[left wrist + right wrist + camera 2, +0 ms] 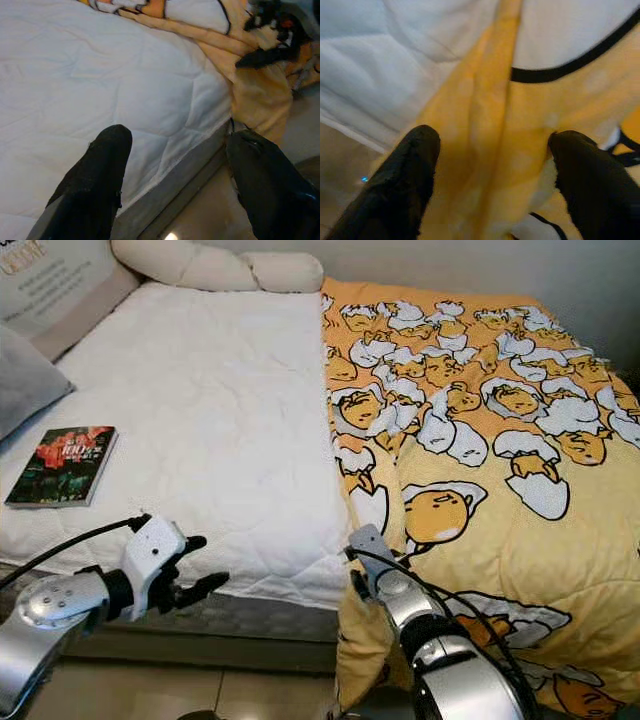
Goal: Clean up the room
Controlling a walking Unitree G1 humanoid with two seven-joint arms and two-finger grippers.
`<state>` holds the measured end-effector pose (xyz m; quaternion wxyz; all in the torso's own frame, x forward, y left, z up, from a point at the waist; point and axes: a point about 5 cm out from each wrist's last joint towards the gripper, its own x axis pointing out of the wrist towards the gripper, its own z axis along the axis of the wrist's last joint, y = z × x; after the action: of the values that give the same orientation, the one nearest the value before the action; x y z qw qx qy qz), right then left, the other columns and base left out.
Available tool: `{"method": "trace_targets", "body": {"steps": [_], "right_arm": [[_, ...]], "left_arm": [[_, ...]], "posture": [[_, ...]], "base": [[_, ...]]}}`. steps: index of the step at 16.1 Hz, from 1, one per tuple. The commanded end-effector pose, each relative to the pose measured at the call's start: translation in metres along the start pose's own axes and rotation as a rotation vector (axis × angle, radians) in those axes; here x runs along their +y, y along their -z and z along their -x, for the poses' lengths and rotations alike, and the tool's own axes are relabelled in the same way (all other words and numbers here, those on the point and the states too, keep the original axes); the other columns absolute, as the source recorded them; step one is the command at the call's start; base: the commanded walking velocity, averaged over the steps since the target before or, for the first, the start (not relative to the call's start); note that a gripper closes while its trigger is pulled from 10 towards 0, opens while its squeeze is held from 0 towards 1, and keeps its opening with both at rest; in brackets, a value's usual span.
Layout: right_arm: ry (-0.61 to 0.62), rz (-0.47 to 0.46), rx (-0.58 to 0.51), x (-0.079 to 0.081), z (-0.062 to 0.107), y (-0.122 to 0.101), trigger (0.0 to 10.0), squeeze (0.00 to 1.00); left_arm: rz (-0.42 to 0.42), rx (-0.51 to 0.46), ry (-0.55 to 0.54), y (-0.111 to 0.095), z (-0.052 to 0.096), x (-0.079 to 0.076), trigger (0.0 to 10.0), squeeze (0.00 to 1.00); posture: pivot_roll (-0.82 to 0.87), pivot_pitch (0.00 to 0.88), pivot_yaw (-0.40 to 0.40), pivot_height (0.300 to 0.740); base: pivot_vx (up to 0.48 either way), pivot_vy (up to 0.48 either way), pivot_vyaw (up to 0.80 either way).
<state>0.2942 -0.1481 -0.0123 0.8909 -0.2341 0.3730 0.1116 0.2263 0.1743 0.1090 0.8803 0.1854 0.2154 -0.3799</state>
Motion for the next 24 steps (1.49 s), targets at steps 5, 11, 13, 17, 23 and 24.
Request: {"method": "trace_targets", "body": {"steps": [5,11,13,17,23,24], "right_arm": [[0.069,0.075,-0.003,-0.010,0.000,-0.003,0.0,0.00],[0.092,0.041,0.033,-0.017,0.000,0.007,0.0,0.00],[0.094,0.039,0.034,-0.018,0.000,0.007,0.0,0.00],[0.095,0.016,0.032,-0.021,0.000,0.008,0.0,0.00],[0.014,-0.017,0.011,-0.021,0.001,0.008,0.0,0.00],[-0.016,-0.029,-0.001,-0.021,0.001,0.006,0.0,0.00]], "left_arm": [[0.002,0.010,0.039,-0.001,0.001,-0.004,10.0,0.00],[-0.005,0.024,0.082,-0.001,0.001,-0.006,10.0,0.00],[-0.010,0.026,0.082,-0.001,0.001,-0.005,10.0,0.00],[-0.014,0.027,0.086,-0.001,0.001,-0.004,10.0,0.00],[-0.022,0.025,0.084,-0.001,0.000,-0.002,10.0,0.00],[-0.023,0.024,0.082,-0.001,-0.001,-0.002,10.0,0.00]], "posture": [[0.07,0.000,-0.016,0.740],[0.07,0.000,-0.021,0.740],[0.07,0.000,-0.020,0.740],[0.07,0.000,-0.018,0.740],[0.06,0.000,-0.017,0.740],[0.05,0.000,-0.017,0.740]], "base": [[0.000,0.000,0.00],[0.000,0.000,0.00],[0.000,0.000,0.00],[0.000,0.000,0.00],[0.000,0.000,0.00],[0.000,0.000,0.00]]}}
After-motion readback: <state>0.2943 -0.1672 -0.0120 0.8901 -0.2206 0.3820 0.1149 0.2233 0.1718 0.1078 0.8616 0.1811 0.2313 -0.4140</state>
